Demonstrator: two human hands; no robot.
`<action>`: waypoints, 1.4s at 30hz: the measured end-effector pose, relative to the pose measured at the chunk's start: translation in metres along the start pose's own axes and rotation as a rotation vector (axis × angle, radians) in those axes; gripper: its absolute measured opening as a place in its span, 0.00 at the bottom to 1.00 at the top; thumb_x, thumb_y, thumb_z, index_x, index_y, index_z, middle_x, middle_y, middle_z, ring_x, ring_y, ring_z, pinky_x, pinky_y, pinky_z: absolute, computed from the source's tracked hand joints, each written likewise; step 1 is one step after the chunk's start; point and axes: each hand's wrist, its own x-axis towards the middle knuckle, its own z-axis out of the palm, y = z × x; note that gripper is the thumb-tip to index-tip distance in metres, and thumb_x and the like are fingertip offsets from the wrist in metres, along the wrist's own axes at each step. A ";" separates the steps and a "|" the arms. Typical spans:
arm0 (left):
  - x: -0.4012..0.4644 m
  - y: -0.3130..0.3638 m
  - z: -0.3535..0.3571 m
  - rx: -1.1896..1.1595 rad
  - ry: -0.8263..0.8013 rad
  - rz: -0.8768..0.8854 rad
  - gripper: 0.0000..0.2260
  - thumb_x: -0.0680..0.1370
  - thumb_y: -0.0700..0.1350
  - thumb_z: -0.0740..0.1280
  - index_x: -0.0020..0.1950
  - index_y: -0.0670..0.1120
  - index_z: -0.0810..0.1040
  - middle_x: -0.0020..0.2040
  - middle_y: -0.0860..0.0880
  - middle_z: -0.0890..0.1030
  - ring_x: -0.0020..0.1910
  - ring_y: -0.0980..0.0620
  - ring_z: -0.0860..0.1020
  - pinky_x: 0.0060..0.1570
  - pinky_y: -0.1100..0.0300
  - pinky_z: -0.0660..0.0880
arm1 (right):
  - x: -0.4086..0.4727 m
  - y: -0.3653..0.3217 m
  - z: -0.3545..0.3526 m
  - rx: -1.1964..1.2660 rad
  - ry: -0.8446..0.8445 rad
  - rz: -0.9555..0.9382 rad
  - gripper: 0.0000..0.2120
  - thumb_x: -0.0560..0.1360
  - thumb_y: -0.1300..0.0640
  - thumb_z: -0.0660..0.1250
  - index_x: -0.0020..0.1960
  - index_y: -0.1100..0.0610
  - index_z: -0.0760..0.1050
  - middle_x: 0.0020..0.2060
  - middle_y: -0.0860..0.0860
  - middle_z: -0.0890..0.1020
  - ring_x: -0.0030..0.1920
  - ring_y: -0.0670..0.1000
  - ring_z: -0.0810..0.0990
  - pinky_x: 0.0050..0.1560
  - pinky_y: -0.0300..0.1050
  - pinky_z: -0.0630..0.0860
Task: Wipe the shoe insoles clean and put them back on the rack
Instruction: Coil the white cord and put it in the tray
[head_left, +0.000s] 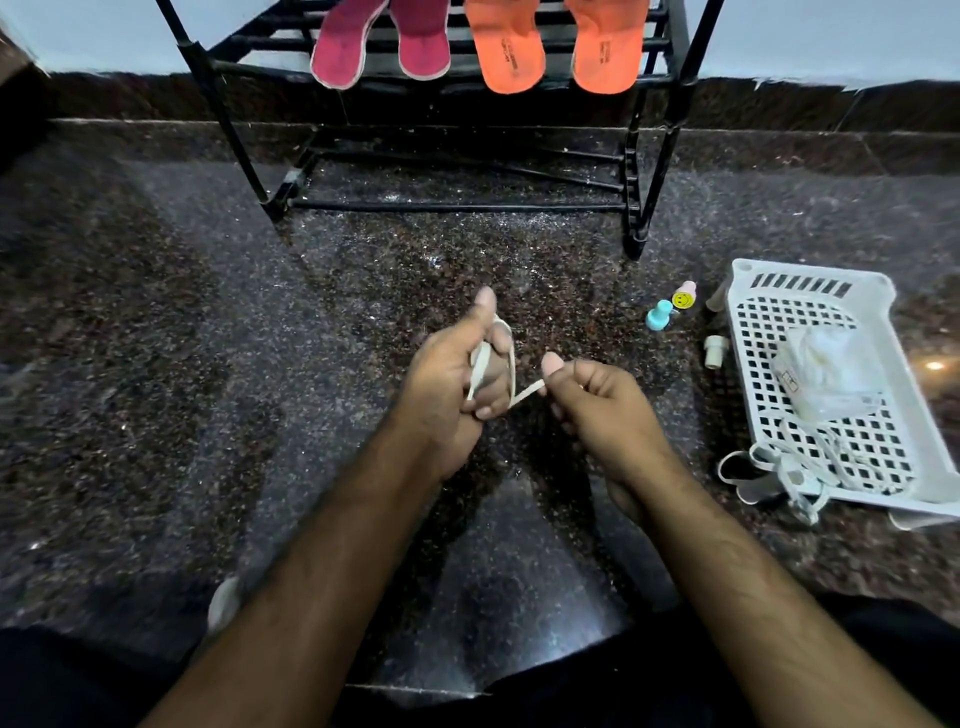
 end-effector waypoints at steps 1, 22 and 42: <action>-0.001 -0.004 0.002 0.038 -0.019 -0.013 0.20 0.83 0.55 0.59 0.35 0.45 0.71 0.20 0.53 0.60 0.17 0.58 0.56 0.20 0.66 0.53 | -0.001 -0.001 0.000 0.043 0.013 -0.027 0.16 0.81 0.49 0.66 0.39 0.57 0.76 0.25 0.48 0.72 0.24 0.45 0.64 0.23 0.36 0.61; 0.000 -0.022 0.021 -0.267 -0.091 -0.082 0.16 0.84 0.48 0.59 0.35 0.48 0.69 0.24 0.53 0.64 0.24 0.56 0.62 0.32 0.59 0.63 | -0.001 -0.011 -0.005 0.328 -0.014 -0.207 0.09 0.76 0.61 0.72 0.56 0.62 0.84 0.48 0.60 0.86 0.45 0.53 0.82 0.45 0.44 0.80; -0.004 -0.039 0.164 -0.026 -0.262 -0.228 0.16 0.81 0.46 0.63 0.33 0.49 0.75 0.21 0.54 0.61 0.21 0.57 0.61 0.31 0.61 0.62 | -0.064 -0.037 -0.130 0.392 0.183 -0.235 0.12 0.76 0.58 0.73 0.48 0.70 0.83 0.41 0.66 0.85 0.38 0.59 0.83 0.40 0.46 0.82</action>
